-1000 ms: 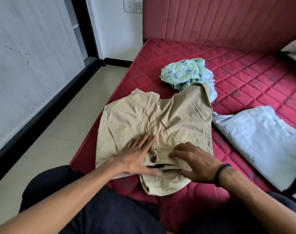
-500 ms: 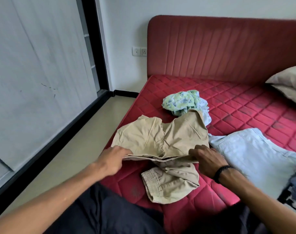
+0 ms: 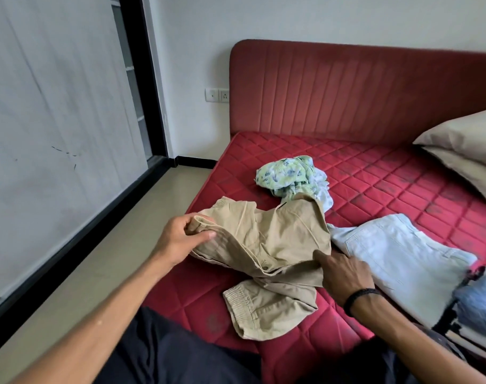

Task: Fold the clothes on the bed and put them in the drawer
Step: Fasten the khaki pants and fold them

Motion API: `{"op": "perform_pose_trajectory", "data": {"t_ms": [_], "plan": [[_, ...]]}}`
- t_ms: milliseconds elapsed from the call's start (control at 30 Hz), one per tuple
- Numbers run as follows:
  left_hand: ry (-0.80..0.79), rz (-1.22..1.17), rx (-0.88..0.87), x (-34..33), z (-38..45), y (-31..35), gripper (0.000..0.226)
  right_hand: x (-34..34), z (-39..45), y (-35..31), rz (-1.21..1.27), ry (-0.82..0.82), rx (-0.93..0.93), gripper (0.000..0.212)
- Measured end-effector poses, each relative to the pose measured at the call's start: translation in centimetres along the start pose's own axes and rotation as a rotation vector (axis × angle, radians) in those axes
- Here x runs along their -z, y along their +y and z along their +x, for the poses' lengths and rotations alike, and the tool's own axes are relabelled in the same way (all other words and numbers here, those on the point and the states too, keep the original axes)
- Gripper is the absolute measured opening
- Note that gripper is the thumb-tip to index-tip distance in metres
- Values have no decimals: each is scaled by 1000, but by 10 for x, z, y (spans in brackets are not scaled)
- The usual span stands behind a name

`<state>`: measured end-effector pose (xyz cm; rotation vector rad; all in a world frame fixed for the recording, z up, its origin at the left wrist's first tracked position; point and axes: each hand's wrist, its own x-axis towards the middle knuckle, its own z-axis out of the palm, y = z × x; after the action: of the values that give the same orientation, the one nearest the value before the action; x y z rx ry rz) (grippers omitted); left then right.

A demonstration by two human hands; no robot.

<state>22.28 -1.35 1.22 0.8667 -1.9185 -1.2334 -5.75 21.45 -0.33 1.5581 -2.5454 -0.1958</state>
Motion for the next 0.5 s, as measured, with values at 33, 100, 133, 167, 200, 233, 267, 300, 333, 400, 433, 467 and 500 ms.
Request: {"op": "perform_pose_trajectory", "data": {"t_ms": [33, 100, 133, 167, 200, 233, 267, 300, 333, 400, 433, 467, 500], "plan": [[55, -53, 7, -8, 0, -6, 25, -1, 0, -7, 38, -21, -71, 29], [77, -70, -3, -18, 2, -16, 28, -8, 5, -18, 198, -12, -173, 22], [48, -54, -5, -21, 3, -21, 31, -11, 8, -22, 306, 9, -215, 13], [5, -46, -6, -22, 3, -22, 32, -11, 10, -27, 415, 38, -249, 7], [-38, -30, -9, -21, 5, -23, 31, -10, 14, -32, 508, 81, -285, 13], [-93, -25, -20, -19, 8, -23, 28, -7, 19, -35, 570, 135, -309, 22], [-140, 1, -36, -17, 11, -17, 24, -3, 26, -38, 607, 198, -320, 30], [-185, 22, -53, -14, 16, -11, 20, 6, 36, -42, 639, 255, -303, 33], [-227, 52, -77, -11, 24, -1, 18, 17, 49, -44, 660, 289, -269, 30], [-301, 114, -127, -10, 38, 21, 18, 44, 70, -48, 725, 319, -140, 21], [-332, 130, -169, -12, 44, 34, 18, 61, 78, -50, 761, 320, -53, 34], [-343, 143, -220, -13, 52, 50, 19, 83, 85, -52, 788, 319, 53, 56], [-333, 147, -274, -15, 61, 65, 20, 103, 90, -55, 800, 306, 153, 76]]}}
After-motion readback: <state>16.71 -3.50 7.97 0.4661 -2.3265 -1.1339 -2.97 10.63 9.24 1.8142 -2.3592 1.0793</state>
